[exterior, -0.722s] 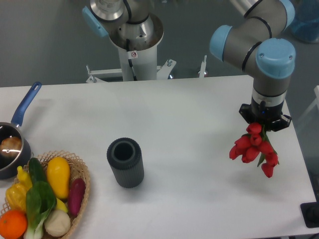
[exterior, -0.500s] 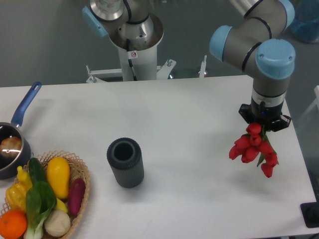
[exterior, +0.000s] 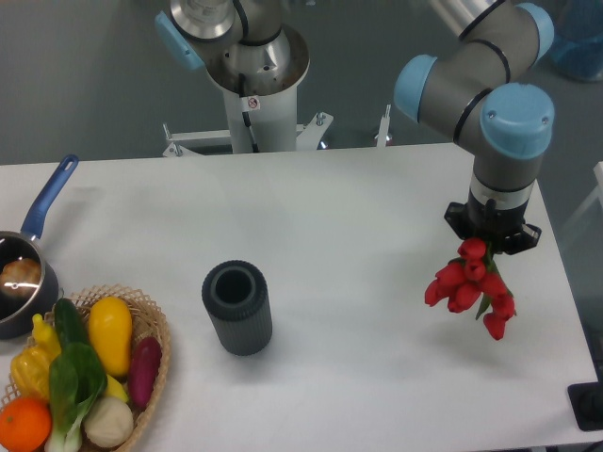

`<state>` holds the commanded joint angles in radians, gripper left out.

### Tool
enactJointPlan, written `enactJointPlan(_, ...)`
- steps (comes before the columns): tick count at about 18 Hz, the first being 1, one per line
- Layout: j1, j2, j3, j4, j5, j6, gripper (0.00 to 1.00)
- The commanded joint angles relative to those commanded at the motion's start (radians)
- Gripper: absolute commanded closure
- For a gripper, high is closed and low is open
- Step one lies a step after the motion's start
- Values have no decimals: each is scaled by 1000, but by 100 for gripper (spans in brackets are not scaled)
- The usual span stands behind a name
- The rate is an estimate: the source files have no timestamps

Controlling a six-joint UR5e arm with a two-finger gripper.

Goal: Place the flowers on the table
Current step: 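Lower the red tulips onto the table and open the gripper to release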

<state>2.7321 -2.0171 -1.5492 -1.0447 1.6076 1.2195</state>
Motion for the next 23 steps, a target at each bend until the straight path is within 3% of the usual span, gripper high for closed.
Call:
enactJointPlan(1, -11, -5, -5, 2, 0, 0, 87)
enactJointPlan(3, -15, -8, -5, 0, -2, 0, 61)
enactJointPlan(5, -17, -14, -14, 2, 0, 0, 42)
enactJointPlan(7, -25, -17, -15, 6, 3, -2, 0)
enactJointPlan(23, 9, 32, 0, 35, -5, 11, 0)
